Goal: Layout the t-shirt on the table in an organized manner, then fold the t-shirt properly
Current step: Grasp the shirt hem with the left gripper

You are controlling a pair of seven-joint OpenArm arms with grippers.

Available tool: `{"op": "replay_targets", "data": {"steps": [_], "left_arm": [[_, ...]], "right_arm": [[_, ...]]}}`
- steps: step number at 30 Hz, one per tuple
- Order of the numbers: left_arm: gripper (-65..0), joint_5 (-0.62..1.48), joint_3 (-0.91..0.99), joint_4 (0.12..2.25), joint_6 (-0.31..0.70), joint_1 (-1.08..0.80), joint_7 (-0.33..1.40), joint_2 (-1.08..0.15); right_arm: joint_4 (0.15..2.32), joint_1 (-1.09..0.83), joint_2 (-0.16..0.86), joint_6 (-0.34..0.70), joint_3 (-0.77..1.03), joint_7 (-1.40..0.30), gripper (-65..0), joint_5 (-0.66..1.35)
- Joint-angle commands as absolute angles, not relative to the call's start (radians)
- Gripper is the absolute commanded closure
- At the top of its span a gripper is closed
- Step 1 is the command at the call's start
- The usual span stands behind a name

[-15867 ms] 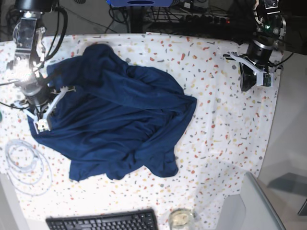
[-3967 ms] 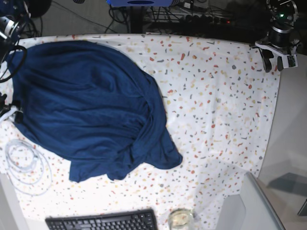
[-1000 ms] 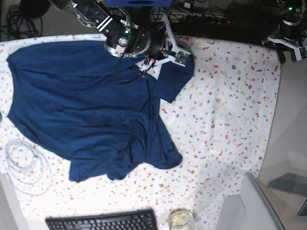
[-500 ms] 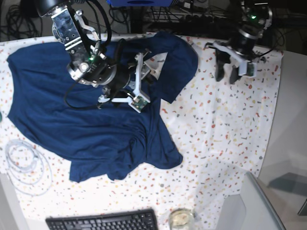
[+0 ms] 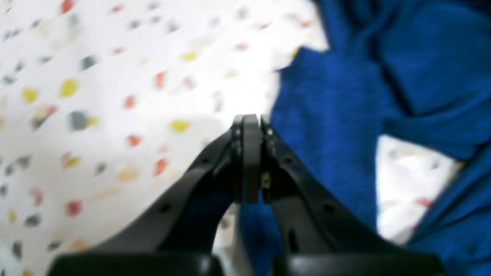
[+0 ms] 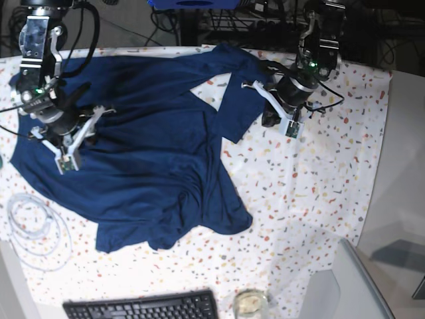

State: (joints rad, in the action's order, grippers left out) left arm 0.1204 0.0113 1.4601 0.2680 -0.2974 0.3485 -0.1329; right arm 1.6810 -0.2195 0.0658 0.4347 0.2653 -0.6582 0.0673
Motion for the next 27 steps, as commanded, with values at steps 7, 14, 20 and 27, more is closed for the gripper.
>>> {"op": "replay_targets", "data": {"steps": [7, 14, 20, 27], "left_arm": [[0.0, 0.125, 0.128, 1.508, 0.274, -0.357, 0.331, -0.139], [0.0, 0.133, 0.117, 1.662, 0.274, -0.314, 0.334, -0.119], [0.0, 0.125, -0.001, 1.552, 0.272, -0.044, 0.556, -0.038], [0.0, 0.125, 0.008, 1.322, 0.226, 0.196, 0.608, 0.054]], "right_arm": [[1.695, -0.203, 0.076, 0.438, 0.414, -0.642, -0.8, 0.07], [1.662, -0.2, 0.11, 0.438, 0.406, -0.642, -0.2, 0.068], [1.593, -0.177, 0.111, 0.438, 0.41, -0.642, -0.2, 0.068], [1.59, -0.18, 0.111, 0.438, 0.407, -0.642, -0.2, 0.068]]}}
